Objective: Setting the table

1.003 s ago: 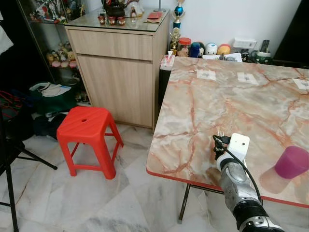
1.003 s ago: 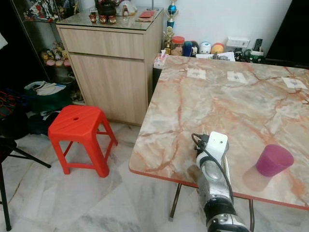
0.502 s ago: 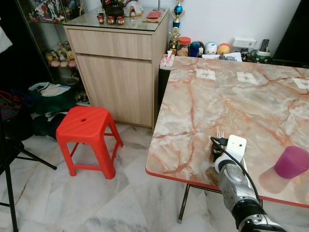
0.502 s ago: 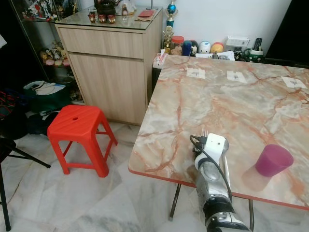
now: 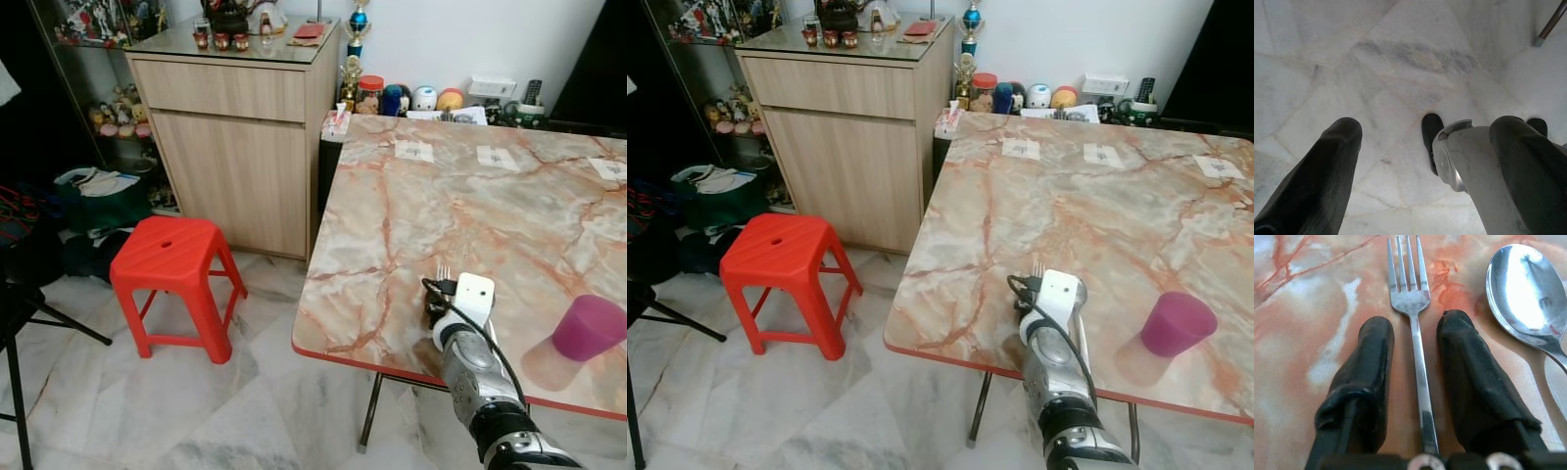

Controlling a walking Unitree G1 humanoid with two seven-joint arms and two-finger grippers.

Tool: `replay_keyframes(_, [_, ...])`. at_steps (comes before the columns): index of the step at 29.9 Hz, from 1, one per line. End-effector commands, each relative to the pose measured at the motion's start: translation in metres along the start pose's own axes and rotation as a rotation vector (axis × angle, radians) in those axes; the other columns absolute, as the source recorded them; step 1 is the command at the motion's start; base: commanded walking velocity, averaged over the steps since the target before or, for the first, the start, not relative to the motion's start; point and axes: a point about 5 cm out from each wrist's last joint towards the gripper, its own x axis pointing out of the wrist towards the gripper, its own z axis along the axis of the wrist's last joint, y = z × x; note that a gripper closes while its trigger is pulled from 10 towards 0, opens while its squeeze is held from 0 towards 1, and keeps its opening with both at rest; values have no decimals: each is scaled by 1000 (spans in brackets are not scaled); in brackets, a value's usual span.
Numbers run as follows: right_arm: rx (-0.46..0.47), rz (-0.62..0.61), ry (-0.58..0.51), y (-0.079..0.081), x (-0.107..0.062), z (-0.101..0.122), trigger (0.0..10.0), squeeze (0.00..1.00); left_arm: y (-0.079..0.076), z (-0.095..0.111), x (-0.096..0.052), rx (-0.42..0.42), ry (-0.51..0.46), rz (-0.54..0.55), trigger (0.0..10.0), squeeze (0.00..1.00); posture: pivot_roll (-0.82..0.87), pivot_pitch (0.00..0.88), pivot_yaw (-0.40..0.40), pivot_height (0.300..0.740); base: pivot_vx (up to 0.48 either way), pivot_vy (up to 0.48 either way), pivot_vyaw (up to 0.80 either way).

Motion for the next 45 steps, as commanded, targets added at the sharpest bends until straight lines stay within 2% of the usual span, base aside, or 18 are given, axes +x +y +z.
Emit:
replay_keyframes(1, [0,4,100,1,-3,-21,0,0,-1,-6,-2,0,23,-7,10000,0,57,87,-22,740,0,0,0])
replay_keyframes(28, [-10,29,112,4,-4,-25,0,0,-5,-8,-1,-12,38,-33,10000,0,56,87,-26,740,0,0,0])
replay_keyframes(32, [-8,58,68,9,-4,-20,0,0,-5,-8,-1,-10,40,-29,10000,0,55,86,-26,740,0,0,0])
replay_keyframes(33, [-16,87,7,13,-4,-13,353,0,-5,-7,-1,-9,39,-27,10000,0,56,85,-26,740,0,0,0])
replay_keyframes(34, [-18,98,-13,15,-4,-10,3804,0,-5,-7,-1,-9,39,-26,10000,0,55,85,-25,740,0,0,0])
replay_keyframes(35, [-2,131,-97,21,-5,2,10000,0,-5,-7,-1,-7,39,-24,10000,0,54,85,-26,740,0,0,0])
replay_keyframes(45, [-35,181,-301,29,-10,31,10000,0,-5,-7,-1,-6,40,-14,10000,0,54,83,-30,740,0,0,0])
